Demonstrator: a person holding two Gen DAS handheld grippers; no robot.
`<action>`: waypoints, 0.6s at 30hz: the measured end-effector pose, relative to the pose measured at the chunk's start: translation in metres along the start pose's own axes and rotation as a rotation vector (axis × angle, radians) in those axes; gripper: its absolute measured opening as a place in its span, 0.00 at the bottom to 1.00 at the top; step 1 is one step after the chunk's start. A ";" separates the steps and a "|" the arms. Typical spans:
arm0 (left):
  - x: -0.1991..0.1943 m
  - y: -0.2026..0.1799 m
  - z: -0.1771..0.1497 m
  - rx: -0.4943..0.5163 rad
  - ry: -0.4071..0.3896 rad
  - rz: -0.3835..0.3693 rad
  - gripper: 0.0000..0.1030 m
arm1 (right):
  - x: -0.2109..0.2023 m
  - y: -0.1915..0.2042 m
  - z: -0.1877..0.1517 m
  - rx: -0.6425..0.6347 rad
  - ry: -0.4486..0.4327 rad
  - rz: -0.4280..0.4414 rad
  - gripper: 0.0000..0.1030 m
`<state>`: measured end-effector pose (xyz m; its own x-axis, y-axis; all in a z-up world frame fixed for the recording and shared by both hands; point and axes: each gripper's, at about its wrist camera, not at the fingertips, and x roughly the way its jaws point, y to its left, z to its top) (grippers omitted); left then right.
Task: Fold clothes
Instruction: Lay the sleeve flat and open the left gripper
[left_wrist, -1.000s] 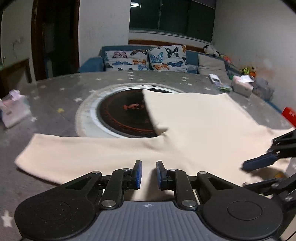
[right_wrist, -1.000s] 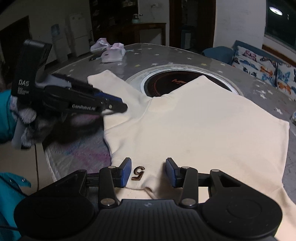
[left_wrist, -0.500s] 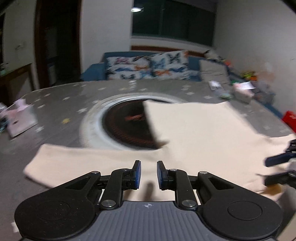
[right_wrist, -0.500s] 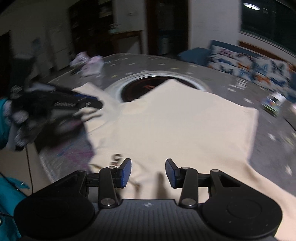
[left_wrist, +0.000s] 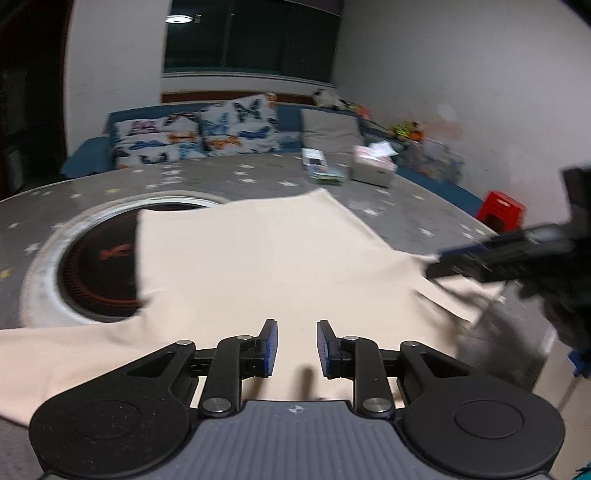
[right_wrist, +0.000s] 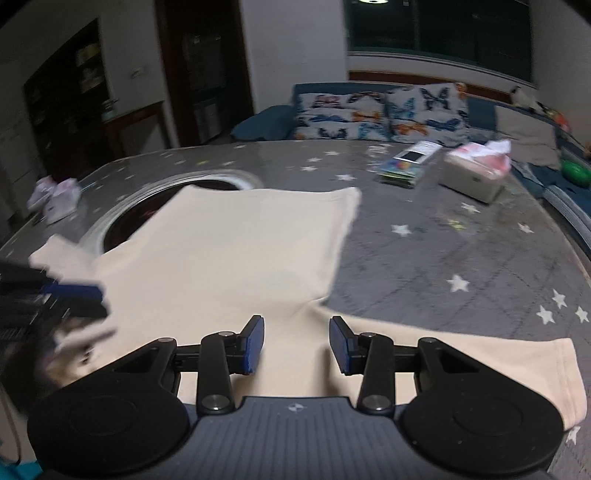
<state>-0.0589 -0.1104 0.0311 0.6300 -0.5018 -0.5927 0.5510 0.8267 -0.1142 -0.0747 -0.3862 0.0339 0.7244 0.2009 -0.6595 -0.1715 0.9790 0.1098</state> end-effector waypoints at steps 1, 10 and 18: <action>0.003 -0.003 -0.001 0.010 0.009 -0.005 0.25 | 0.006 -0.007 0.000 0.015 0.005 -0.012 0.39; 0.009 -0.016 0.004 0.071 0.022 -0.040 0.25 | -0.006 -0.037 -0.013 0.067 0.007 -0.128 0.34; 0.027 -0.060 0.015 0.164 0.010 -0.154 0.25 | -0.042 -0.063 -0.037 0.128 0.010 -0.234 0.34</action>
